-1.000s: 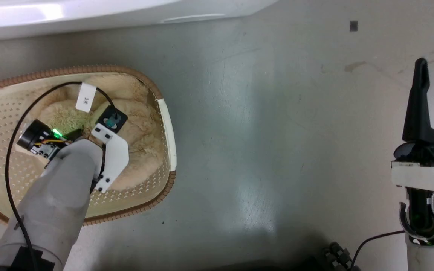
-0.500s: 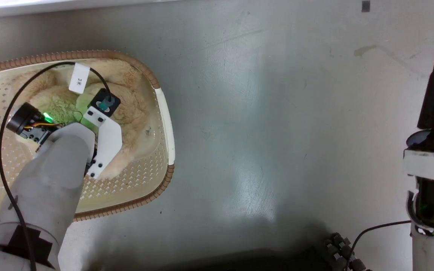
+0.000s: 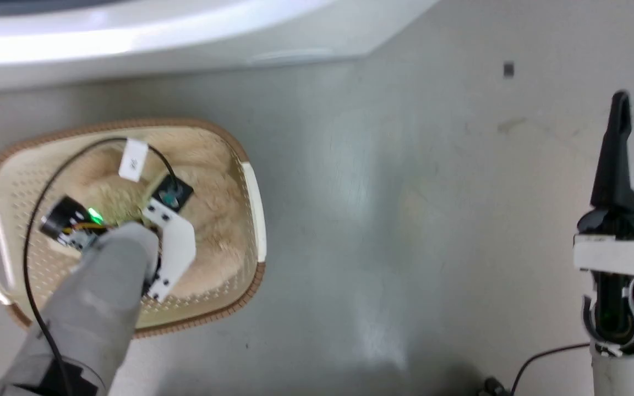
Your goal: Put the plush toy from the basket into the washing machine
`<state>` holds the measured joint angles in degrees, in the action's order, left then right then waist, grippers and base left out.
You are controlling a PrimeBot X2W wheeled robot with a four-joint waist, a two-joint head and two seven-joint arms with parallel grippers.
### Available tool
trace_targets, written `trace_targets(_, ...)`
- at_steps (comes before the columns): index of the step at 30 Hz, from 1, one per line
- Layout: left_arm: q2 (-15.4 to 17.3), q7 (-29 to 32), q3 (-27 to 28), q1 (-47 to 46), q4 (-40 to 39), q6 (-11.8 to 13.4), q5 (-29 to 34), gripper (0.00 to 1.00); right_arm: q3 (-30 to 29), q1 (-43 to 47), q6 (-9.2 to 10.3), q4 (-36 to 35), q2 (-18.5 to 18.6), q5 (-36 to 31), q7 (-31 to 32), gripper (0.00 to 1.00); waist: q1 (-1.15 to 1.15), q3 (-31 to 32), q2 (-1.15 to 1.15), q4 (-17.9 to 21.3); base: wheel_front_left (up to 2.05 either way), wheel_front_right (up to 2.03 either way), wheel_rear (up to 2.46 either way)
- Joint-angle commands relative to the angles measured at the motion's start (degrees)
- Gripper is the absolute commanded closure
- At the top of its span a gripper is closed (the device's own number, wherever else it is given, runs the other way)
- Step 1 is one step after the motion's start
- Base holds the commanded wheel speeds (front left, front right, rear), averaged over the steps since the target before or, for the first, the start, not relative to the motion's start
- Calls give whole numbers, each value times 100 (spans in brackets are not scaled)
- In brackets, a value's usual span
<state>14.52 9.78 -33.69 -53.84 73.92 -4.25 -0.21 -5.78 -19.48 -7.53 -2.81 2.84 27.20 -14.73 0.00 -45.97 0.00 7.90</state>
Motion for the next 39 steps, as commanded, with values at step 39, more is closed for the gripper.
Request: trace_targets(39,-719,-2444,170,1755,-423,-20,-1015,100,-155,1885,4,573,4,-477,-27,0,0,3660,0,-1217,0,0,0)
